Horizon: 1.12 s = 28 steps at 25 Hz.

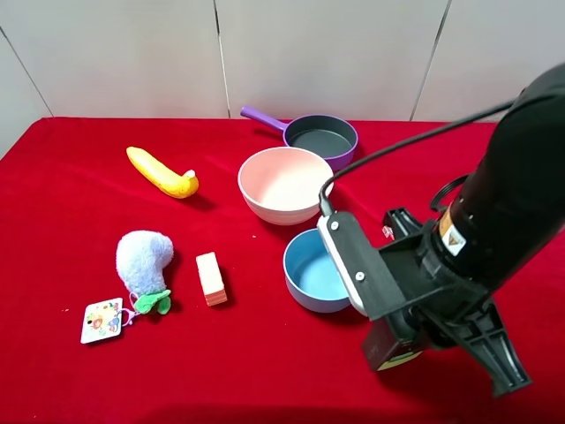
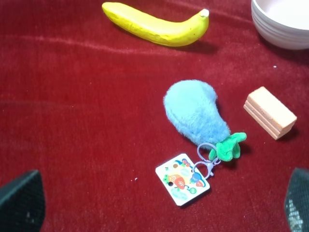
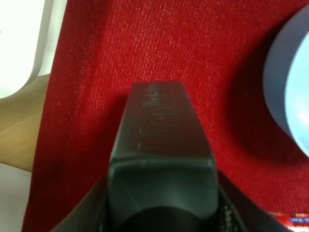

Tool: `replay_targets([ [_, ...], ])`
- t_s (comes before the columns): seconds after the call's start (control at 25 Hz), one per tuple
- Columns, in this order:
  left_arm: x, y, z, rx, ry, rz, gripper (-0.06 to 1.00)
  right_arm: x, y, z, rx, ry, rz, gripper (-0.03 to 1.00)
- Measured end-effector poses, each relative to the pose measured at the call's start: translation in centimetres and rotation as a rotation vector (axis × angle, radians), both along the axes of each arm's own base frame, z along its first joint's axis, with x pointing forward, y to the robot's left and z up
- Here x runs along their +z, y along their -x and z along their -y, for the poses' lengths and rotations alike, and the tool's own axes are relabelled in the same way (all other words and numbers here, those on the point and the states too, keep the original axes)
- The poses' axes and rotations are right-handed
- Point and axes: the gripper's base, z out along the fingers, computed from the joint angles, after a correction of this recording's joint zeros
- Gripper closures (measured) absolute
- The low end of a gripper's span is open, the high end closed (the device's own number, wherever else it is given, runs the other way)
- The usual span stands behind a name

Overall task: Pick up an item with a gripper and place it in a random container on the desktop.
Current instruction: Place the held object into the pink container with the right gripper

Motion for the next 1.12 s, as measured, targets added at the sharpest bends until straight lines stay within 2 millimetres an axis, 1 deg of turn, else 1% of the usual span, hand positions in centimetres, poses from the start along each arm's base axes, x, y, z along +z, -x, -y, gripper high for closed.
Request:
replay_targets([
  [0.36,0.0,0.0,0.0,0.000,0.000,0.000,-0.05,3.8,-0.7,-0.9,-0.045,0.026,-0.034,0.67],
  [0.52,0.0,0.0,0.0,0.000,0.000,0.000,-0.05,5.7,-1.0,-1.4,-0.094,0.014,-0.031,0.67],
  [0.88,0.0,0.0,0.0,0.000,0.000,0.000,-0.05,8.9,-2.0,-2.6,-0.296,-0.093,0.015,0.67],
  [1.12,0.0,0.0,0.0,0.000,0.000,0.000,-0.05,10.3,-2.3,-3.1,-0.427,-0.143,0.021,0.67],
])
